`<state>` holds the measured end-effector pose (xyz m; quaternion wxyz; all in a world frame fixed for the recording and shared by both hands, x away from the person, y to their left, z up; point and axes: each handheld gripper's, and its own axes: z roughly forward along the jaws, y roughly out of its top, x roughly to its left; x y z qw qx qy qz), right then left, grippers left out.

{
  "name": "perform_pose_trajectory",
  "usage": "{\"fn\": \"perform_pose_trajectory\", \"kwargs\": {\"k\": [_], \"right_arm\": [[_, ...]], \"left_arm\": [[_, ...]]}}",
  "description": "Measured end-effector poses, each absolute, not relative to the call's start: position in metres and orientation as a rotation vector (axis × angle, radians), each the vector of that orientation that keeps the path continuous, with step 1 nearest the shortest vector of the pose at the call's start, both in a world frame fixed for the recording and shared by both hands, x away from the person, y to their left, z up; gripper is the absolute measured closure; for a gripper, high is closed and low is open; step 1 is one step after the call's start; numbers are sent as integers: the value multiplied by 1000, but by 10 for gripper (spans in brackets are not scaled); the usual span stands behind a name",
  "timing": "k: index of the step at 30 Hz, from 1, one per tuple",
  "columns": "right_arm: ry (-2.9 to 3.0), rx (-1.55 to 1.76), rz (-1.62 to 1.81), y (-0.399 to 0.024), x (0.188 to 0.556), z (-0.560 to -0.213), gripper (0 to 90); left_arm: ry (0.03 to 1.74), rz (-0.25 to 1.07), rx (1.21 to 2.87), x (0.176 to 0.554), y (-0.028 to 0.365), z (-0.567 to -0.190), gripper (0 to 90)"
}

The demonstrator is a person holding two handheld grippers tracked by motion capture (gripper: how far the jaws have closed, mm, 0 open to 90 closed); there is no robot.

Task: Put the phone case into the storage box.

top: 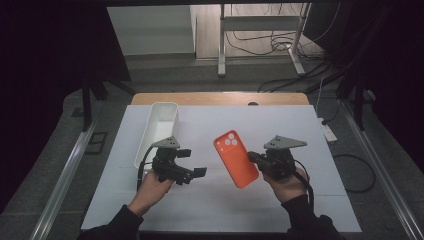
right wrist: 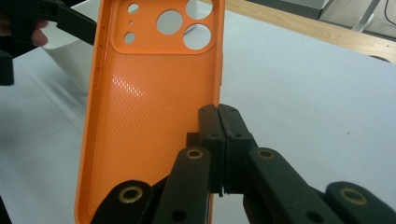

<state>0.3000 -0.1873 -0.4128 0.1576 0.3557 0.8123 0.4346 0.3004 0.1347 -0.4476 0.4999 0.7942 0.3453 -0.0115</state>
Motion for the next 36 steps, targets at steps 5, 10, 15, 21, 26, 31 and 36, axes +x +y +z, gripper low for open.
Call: {"fn": "perform_pose_trajectory", "kwargs": {"k": [5,10,15,21,26,31,36], "right_arm": [[2329,999,1244,-182,299,-414,887],[2334,995,1251,-177,297,-415,887],[2338,985,1259,-173,296,-415,887],[2346,969,1259,-168,294,-416,887],[2351,958,1257,-163,293,-417,887],[2353,946,1261,-160,291,-417,887],[2354,934,1267,-157,290,-417,887]], "left_arm": [[835,-51,1906,303,130,-448,0],[838,-77,1890,306,127,-448,0],[840,-88,1892,308,121,-449,0],[840,-103,1879,311,116,-449,0],[849,-126,1873,314,112,-450,0],[850,-145,1885,315,108,-450,0],[856,-157,1889,316,105,-450,0]]}}
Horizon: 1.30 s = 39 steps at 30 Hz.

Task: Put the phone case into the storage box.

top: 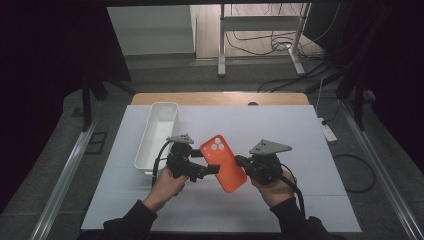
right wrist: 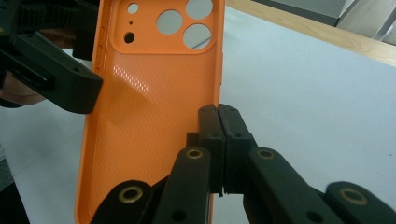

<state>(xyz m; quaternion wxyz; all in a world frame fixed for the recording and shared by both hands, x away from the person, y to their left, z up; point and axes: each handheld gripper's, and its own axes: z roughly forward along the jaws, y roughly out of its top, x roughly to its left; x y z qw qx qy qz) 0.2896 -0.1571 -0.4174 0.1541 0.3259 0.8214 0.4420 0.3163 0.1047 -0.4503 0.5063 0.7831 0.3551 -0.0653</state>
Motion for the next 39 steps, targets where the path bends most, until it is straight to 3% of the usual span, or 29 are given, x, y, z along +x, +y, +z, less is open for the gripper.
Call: {"fn": "perform_pose_trajectory", "kwargs": {"k": [18,21,34,39], "right_arm": [[2359,910,1277,-153,287,-418,886],[2358,910,1279,-152,286,-417,887],[2359,891,1274,-150,285,-418,887],[2354,886,1271,-150,284,-418,887]], "left_arm": [[885,-254,1851,323,96,-453,3],[898,-254,1861,323,95,-454,41],[880,-398,1795,325,100,-456,515],[876,-433,1779,325,100,-457,645]]}}
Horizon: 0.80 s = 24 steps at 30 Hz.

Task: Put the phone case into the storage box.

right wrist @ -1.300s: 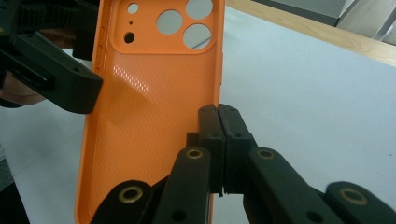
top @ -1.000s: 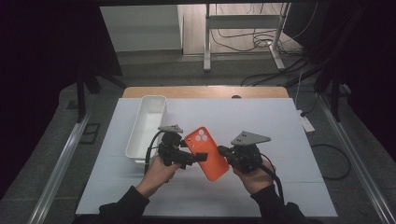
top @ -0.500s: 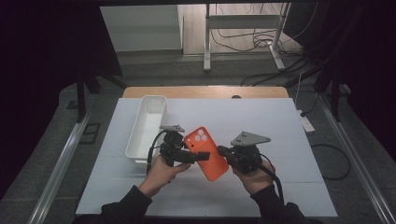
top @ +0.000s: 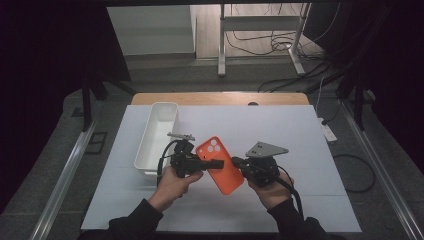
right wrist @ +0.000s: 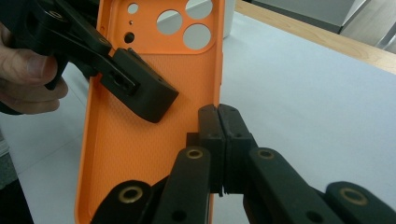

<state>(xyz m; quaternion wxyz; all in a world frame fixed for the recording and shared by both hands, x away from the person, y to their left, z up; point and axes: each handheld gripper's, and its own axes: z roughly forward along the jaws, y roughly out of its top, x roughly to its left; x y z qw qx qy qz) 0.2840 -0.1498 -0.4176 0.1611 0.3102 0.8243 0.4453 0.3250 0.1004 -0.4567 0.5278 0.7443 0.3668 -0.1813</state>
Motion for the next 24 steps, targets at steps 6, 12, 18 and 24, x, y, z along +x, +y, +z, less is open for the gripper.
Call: {"fn": "perform_pose_trajectory", "kwargs": {"k": [6,12,18,24], "right_arm": [[2353,876,1265,-149,283,-418,885],[2368,860,1245,-146,283,-420,879],[2376,874,1278,-149,283,-421,859],[2381,900,1324,-155,283,-417,691]], "left_arm": [[866,-458,1776,324,100,-456,774],[874,-467,1795,324,101,-457,860],[870,-474,1789,324,101,-456,864],[870,-451,1820,324,104,-456,864]]}}
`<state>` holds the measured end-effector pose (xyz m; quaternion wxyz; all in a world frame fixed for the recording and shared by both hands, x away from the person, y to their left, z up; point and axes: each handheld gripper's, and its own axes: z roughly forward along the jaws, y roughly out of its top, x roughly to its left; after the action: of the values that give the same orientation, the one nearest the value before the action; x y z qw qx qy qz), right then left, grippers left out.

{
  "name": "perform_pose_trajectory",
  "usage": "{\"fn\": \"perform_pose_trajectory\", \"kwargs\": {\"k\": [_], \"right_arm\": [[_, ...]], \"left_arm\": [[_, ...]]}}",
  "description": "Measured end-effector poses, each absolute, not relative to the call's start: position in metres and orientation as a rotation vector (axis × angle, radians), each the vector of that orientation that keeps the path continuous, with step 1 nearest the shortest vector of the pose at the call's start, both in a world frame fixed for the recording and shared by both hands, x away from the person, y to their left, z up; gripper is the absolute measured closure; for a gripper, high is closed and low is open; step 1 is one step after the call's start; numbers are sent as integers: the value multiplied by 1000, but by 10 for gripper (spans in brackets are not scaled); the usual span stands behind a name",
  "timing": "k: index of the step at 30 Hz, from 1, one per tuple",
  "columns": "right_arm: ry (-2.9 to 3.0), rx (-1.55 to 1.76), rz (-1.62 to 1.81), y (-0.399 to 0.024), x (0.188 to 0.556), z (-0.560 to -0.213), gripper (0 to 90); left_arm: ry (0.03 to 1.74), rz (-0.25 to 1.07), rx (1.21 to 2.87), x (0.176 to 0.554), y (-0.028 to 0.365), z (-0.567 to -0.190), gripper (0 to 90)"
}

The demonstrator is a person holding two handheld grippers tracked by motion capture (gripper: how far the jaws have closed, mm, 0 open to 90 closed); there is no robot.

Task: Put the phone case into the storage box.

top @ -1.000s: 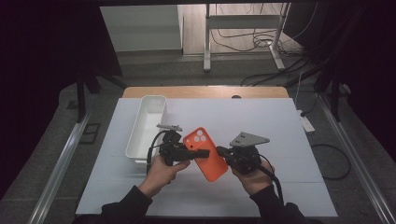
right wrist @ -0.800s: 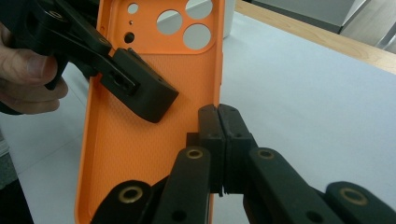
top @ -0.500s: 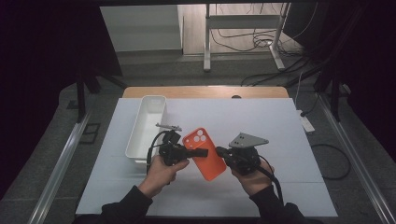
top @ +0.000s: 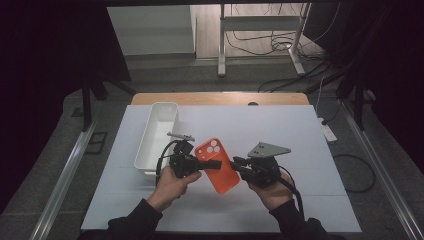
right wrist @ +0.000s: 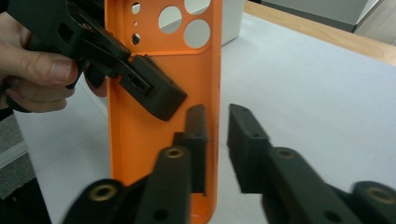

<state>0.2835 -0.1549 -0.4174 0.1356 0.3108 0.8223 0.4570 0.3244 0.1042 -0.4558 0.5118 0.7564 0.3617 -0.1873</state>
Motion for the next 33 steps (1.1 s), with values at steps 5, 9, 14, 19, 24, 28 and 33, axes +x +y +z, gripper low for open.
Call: {"fn": "perform_pose_trajectory", "kwargs": {"k": [5,9,14,19,24,28,33], "right_arm": [[2398,910,1321,-158,284,-416,532],[2454,913,1364,-164,286,-416,376],[2551,899,1403,-167,290,-418,192],[2575,879,1402,-167,289,-421,17],[2573,854,1433,-169,291,-426,0],[2594,843,1478,-170,293,-429,0],[2603,841,1497,-169,293,-429,0]], "left_arm": [[852,-440,1830,324,107,-455,864],[822,-426,1841,325,112,-454,863],[793,-423,1837,326,116,-453,861],[766,-415,1836,326,118,-451,860],[732,-410,1843,325,119,-450,859],[718,-410,1852,325,118,-450,859],[696,-412,1859,324,117,-449,859]]}}
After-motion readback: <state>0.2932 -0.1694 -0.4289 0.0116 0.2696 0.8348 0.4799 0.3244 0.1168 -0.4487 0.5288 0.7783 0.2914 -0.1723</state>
